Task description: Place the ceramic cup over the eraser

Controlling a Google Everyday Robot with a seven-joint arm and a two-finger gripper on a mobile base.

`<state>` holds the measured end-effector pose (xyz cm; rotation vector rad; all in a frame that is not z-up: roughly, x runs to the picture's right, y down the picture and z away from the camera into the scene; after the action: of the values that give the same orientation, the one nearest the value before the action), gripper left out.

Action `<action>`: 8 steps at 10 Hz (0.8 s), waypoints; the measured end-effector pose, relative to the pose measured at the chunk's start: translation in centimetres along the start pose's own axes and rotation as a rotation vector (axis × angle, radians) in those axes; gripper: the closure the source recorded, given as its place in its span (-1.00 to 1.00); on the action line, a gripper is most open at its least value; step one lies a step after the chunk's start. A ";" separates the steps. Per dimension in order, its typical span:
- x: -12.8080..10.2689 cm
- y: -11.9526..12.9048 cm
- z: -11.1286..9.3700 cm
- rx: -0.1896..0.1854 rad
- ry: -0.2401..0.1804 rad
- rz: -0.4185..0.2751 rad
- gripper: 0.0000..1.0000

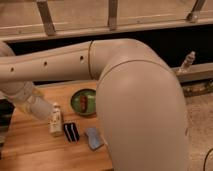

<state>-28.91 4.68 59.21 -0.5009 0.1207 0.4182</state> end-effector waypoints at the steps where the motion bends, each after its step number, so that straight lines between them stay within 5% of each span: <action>1: 0.4 -0.9 -0.3 0.014 0.010 0.011 1.00; 5: 0.1 -0.7 -0.1 0.005 0.009 0.005 1.00; 8: 1.3 -2.2 -0.8 -0.024 -0.048 0.008 1.00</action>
<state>-26.81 3.03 59.16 -0.5133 0.0715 0.4393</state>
